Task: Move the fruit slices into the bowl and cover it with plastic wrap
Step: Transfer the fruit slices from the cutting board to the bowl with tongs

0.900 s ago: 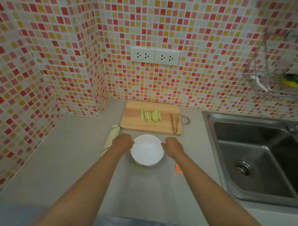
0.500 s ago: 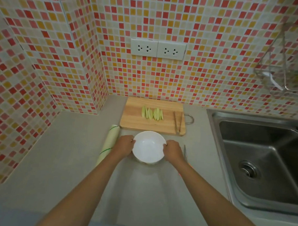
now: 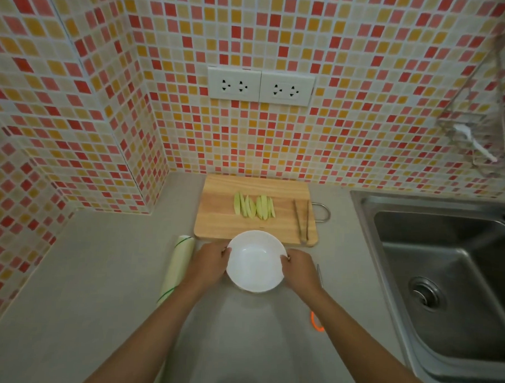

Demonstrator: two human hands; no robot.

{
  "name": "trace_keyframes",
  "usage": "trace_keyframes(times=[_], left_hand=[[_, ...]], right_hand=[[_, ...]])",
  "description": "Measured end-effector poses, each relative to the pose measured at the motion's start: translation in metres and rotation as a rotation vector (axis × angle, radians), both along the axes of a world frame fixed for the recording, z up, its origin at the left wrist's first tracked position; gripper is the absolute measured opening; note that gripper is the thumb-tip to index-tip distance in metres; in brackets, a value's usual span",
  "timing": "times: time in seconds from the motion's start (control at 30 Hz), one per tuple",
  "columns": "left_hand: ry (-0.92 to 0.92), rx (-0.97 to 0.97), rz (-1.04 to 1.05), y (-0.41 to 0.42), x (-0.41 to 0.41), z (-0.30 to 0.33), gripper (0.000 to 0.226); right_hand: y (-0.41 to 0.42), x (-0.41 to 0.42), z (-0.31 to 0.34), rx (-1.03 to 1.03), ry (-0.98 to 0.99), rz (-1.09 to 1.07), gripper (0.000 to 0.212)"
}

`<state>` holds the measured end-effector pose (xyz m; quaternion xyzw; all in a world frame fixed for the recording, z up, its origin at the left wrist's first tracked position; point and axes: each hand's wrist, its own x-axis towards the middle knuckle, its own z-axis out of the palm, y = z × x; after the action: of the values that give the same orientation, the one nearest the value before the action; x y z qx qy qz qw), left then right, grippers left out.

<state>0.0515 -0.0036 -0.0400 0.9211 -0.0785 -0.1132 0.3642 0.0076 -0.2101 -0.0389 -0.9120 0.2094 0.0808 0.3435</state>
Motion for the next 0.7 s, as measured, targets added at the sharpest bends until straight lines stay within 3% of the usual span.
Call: trace_keyframes(times=[0.1,0.33,0.43,0.53,0.7], left_hand=[[-0.017,-0.03,0.013,0.002,-0.001,-0.007,0.028],[-0.024,-0.134,0.065,0.004,0.001,-0.017,0.028],[-0.014,-0.146,0.065,0.005,0.001,-0.019,0.028],[0.004,-0.164,0.065,0.004,0.001,-0.018,0.029],[0.028,-0.183,0.075,0.006,0.0,-0.018,0.029]], right_hand=[[-0.006,0.001,0.008,-0.095,0.013,0.049,0.033],[-0.031,0.064,0.029,-0.426,-0.053,-0.071,0.042],[-0.033,0.086,0.025,-0.43,0.075,-0.098,0.047],[-0.032,0.097,0.017,-0.415,0.149,-0.135,0.038],[-0.031,0.102,0.01,-0.289,0.144,-0.198,0.028]])
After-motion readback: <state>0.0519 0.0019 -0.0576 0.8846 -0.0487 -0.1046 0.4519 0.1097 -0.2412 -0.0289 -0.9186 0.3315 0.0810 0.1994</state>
